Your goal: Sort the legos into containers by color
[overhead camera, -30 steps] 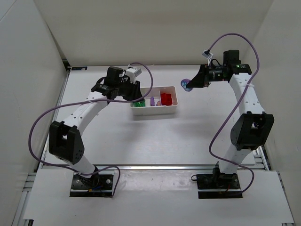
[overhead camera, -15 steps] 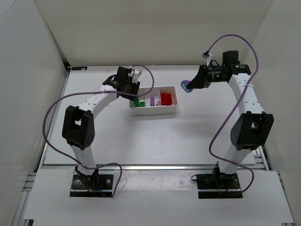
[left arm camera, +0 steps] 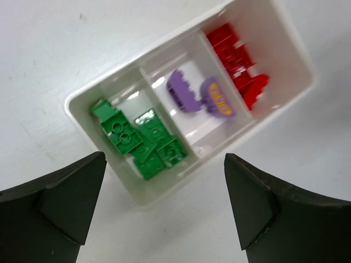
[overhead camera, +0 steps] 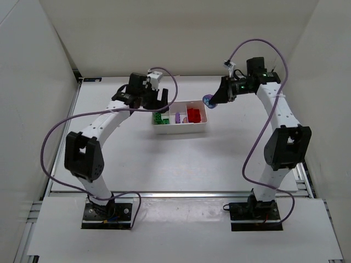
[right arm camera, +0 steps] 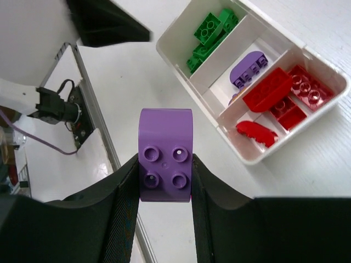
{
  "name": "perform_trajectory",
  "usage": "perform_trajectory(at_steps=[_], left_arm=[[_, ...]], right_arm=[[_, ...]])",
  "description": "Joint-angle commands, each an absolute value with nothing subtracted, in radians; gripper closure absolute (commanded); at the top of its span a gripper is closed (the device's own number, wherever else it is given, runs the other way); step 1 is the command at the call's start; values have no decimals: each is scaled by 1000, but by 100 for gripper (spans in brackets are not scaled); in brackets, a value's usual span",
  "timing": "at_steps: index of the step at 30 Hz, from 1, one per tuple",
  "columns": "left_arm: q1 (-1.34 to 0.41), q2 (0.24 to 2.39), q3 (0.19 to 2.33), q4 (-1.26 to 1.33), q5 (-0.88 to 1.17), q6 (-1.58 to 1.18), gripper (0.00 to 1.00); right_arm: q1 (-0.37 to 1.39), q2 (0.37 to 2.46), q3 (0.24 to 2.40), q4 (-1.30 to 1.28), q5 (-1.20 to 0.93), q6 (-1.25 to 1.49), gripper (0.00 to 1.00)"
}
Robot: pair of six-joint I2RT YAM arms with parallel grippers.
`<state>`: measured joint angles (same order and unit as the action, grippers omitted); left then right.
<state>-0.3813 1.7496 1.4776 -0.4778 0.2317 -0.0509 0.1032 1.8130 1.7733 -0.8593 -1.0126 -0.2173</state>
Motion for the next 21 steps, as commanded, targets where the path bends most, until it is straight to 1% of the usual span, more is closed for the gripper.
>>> perform_trajectory(at_steps=[1, 3, 4, 6, 8, 10, 13, 16, 18, 19, 21], left_arm=[[-365, 1577, 1489, -425, 365, -52, 0], [-365, 1551, 1494, -455, 312, -86, 0], [-362, 1546, 1502, -513, 284, -93, 1], [-347, 1519, 1500, -563, 241, -95, 0], [-299, 1488, 1470, -597, 256, -74, 1], [-258, 1445, 1445, -597, 296, -74, 1], [-227, 1410, 1402, -603, 241, -89, 0], [-204, 1382, 1385, -606, 212, -87, 1], [-195, 1373, 1379, -615, 192, -86, 1], [-192, 1365, 1376, -618, 187, -80, 1], [-190, 1356, 1365, -623, 175, -72, 1]], right_arm=[[179, 1876, 1854, -839, -940, -226, 100], [230, 1925, 1896, -818, -892, -207, 100], [262, 1940, 1910, -812, -875, -184, 100], [287, 1996, 1950, -775, -812, -144, 100], [333, 2040, 1998, -756, -761, -123, 100], [377, 2084, 2029, -744, -658, -95, 100], [434, 2138, 2078, -727, -517, -75, 100], [474, 2187, 2118, -716, -424, -69, 96], [486, 2206, 2143, -706, -400, -66, 94], [495, 2229, 2149, -704, -394, -67, 89], [502, 2252, 2158, -704, -388, -67, 83]])
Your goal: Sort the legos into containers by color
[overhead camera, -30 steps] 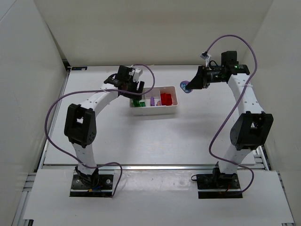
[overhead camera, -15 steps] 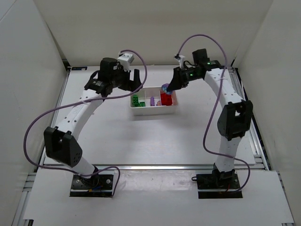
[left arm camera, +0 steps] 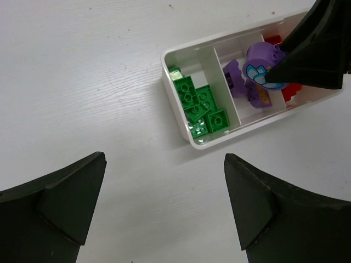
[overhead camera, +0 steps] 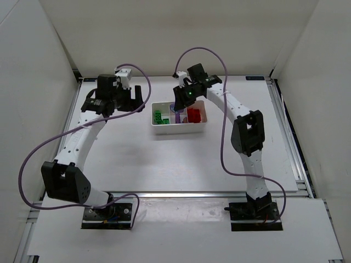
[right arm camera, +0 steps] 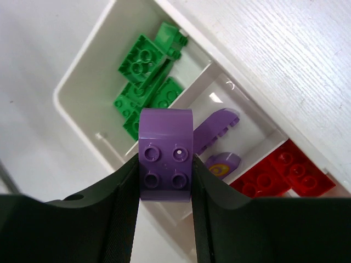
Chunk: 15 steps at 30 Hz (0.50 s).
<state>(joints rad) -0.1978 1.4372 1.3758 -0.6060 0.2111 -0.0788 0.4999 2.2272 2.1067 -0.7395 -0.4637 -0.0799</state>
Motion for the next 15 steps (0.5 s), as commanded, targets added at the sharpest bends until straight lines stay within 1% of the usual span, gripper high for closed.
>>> perform_trajectory(at_steps=[1, 6, 9, 11, 12, 14, 15], left_arm=[[-190, 1351, 1361, -624, 155, -66, 1], [-189, 1342, 1348, -647, 121, -54, 1], [-189, 1344, 1347, -652, 114, -51, 1], [-189, 1345, 1345, -649, 112, -52, 1], [-189, 1347, 1347, -649, 115, -49, 1], [-189, 1350, 1344, -643, 130, -48, 1], [-189, 1356, 1345, -643, 136, -46, 1]], right_arm=[[514, 2261, 2158, -704, -368, -71, 80], [520, 2290, 2151, -695, -331, -66, 70], [520, 2295, 2146, -692, -322, -78, 69], [520, 2296, 2148, -689, -322, -84, 59], [520, 2295, 2149, -689, -325, -89, 43], [520, 2284, 2157, -690, -340, -109, 35], [520, 2275, 2158, -690, -369, -118, 29]])
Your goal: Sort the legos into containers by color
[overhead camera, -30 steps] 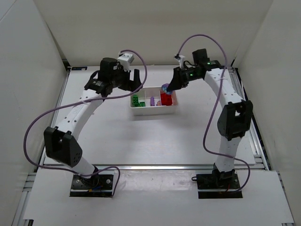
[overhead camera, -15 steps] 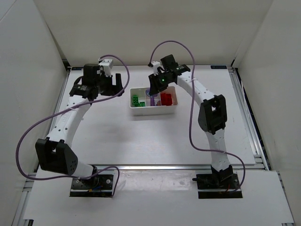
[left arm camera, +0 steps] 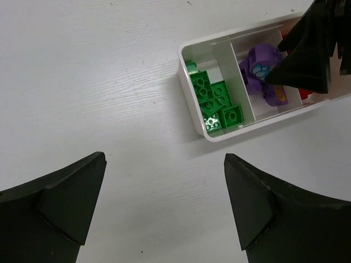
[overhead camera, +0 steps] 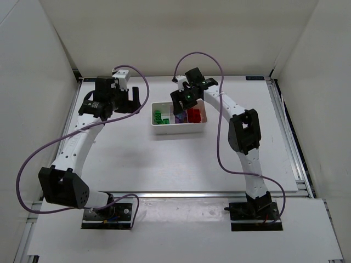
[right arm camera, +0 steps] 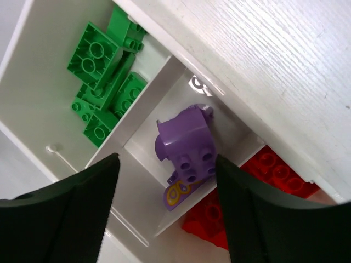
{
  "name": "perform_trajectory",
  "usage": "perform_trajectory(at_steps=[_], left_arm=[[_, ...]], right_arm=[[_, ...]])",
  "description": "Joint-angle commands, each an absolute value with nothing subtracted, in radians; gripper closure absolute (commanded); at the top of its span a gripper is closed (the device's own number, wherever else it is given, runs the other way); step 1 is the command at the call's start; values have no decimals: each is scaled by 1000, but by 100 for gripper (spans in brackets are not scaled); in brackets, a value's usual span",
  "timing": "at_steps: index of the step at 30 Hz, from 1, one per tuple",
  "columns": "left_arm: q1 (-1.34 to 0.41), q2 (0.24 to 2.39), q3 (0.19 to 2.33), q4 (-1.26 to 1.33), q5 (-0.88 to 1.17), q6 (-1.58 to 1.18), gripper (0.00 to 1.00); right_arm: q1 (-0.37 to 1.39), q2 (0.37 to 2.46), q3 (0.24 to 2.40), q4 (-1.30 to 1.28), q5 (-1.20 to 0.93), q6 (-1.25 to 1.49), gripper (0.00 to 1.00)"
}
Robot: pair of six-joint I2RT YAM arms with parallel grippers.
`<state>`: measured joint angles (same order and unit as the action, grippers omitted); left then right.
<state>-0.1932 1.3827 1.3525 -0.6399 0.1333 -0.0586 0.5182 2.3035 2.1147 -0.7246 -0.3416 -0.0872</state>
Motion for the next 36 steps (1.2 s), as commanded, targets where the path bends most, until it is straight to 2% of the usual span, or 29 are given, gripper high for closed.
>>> perform_trajectory(at_steps=[1, 3, 8, 14, 22, 29, 36], left_arm=[[-189, 1359, 1344, -640, 137, -48, 1], [-189, 1368, 1342, -635, 133, -57, 1], [-184, 1377, 1341, -615, 136, -71, 1], [-178, 1431, 1347, -632, 115, -63, 1], [-65, 1506, 1302, -640, 138, -48, 1], [-14, 1505, 1226, -615, 88, -3, 1], [58, 1497, 1173, -606, 81, 44, 1]], right_arm=[[520, 2251, 2158, -692, -392, -141, 24], [529, 2209, 2155, -683, -440, -143, 21], [517, 2004, 2082, -615, -454, -98, 20], [333, 1789, 1882, -614, -452, -90, 20], [-59, 1667, 1545, -612, -589, -230, 22], [-178, 1611, 1361, -591, -660, -328, 23], [-212, 1605, 1316, -572, -667, -348, 22]])
